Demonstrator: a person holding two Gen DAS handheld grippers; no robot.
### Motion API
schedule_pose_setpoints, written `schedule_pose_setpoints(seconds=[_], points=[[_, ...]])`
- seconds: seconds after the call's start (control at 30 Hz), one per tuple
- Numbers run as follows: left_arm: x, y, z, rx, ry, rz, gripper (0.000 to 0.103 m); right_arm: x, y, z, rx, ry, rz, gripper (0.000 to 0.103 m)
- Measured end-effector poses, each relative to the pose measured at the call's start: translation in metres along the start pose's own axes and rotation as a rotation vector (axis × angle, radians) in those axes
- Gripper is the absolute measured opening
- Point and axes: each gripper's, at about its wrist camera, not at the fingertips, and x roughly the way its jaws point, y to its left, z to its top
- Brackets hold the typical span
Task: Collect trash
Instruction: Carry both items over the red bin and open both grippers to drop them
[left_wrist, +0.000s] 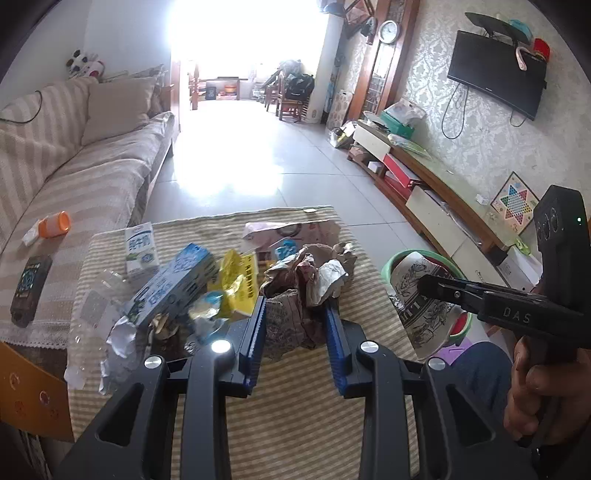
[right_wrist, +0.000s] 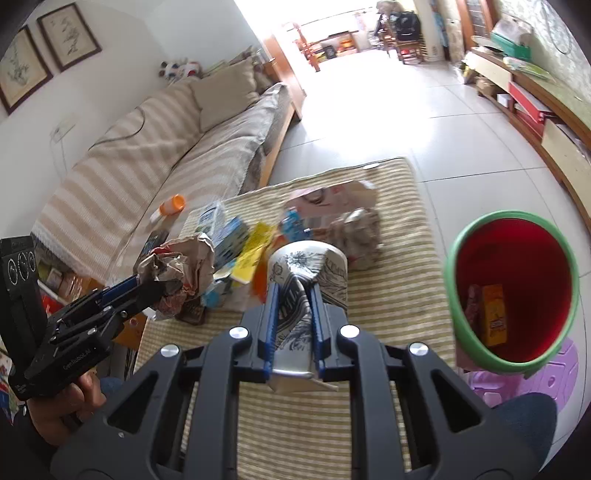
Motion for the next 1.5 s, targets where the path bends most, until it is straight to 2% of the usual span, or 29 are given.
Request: schedule_pose_setpoints(seconds=[0.43,0.7,0.9,1.13,1.17,1.23,1.33,1.5], points=[[0.067,-0.134,0.047,0.155,0.030,-0.175,0.028,-0.057,-0.130,0.018,0.174,-0.109,-0.141,0.017],[0.117,-0.201,0.052,0.206,0.083,-0.267,0.028,-0.071,-0.207,0.018,0.267,-0.122,-0.220,0.017],[0.149,-0.227,0.050,0.222,0.120,-0.296,0.028,-0.067,-0.237,0.017,0.298,-0.110,-0.247,0.017],[0.179,-0.234,0.048,0.197,0.154,-0.303,0.028,-0.060,-0.262,0.015,0.317,-0.096,-0.254,0.017],[0.182,-0.235,0.048,0.192,0.161,-0.307,0.030,-0.059,-0.264,0.015,0.320,-0.093,-0.252,0.017],[0.189,-0.235,0.047,0.178,0.175,-0.311,0.040,-0.056,-0.266,0.015,0.323,-0.090,-0.249,0.017],[0.192,-0.233,0.047,0.169,0.169,-0.298,0.045,-0.053,-0.268,0.016,0.325,-0.086,-0.246,0.017],[0.191,-0.228,0.048,0.159,0.151,-0.298,0.065,-0.045,-0.266,0.016,0.321,-0.068,-0.242,0.018]])
